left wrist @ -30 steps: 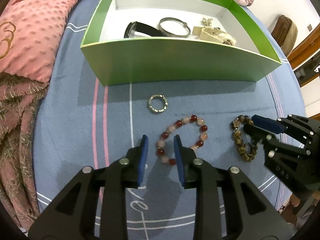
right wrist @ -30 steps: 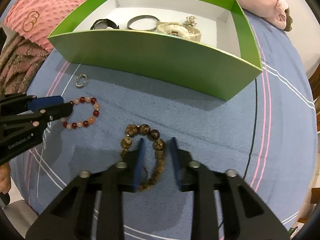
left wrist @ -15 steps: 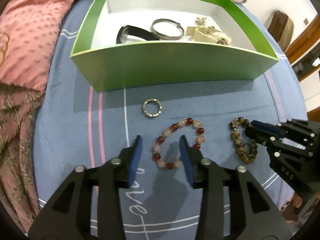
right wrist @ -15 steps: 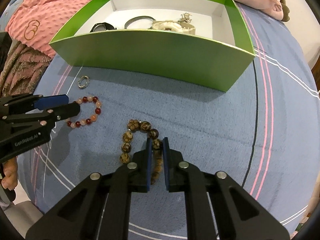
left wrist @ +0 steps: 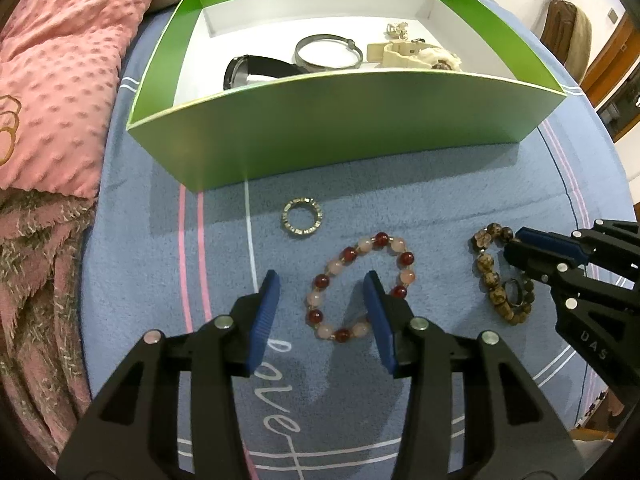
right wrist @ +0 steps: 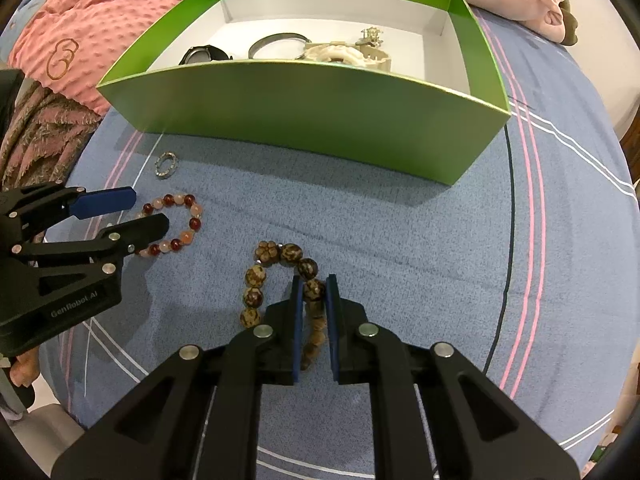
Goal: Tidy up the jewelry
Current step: 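Grasp the red-and-white bead bracelet with the left gripper while the right grasps the wooden bead bracelet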
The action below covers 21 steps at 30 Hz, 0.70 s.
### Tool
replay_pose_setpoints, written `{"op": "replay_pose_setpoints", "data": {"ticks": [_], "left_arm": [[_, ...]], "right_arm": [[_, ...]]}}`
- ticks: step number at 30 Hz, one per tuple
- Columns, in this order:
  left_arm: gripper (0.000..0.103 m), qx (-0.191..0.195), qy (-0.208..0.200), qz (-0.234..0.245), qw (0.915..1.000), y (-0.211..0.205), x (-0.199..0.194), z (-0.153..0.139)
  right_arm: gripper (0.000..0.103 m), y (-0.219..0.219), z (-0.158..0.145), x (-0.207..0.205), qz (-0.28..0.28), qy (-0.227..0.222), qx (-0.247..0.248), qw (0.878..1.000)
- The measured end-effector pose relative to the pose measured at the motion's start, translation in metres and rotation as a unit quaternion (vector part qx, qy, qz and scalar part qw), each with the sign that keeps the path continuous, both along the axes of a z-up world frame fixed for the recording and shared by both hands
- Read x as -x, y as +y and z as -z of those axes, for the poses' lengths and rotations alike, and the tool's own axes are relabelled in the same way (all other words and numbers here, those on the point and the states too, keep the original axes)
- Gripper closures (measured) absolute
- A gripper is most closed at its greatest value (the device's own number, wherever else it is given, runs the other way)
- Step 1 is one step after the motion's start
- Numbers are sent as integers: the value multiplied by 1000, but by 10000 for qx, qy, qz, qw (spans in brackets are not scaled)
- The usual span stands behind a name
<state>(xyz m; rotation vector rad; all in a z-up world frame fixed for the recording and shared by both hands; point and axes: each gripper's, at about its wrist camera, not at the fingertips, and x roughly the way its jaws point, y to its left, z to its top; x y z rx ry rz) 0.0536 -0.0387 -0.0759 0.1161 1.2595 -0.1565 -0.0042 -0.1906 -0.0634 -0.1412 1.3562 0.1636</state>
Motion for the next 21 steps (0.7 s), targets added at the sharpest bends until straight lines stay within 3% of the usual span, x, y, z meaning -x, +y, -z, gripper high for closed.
{"op": "replay_pose_setpoints", "data": {"ticks": [7,10,12,16,21], "left_arm": [[59,-21,-39,9,10000,-1,3,1],[76,-9,-89,61,9999,-1,4,0],[95,56,-84,125,9999,-3,5,-1],[95,151,-72,139,9998,-2,6,-4],[95,390,-320,67,9987,7,8,-33]], "right_arm": [[91,4,1,0,-53,-32,61,10000],[91,4,1,-1,-86,-34,73,9999],[92,5,2,-2,-113,-45,86,9999],[93,4,-1,0,-109,27,-86,9999],[93,-2,-24,0,4,-186,-229,9996]]}}
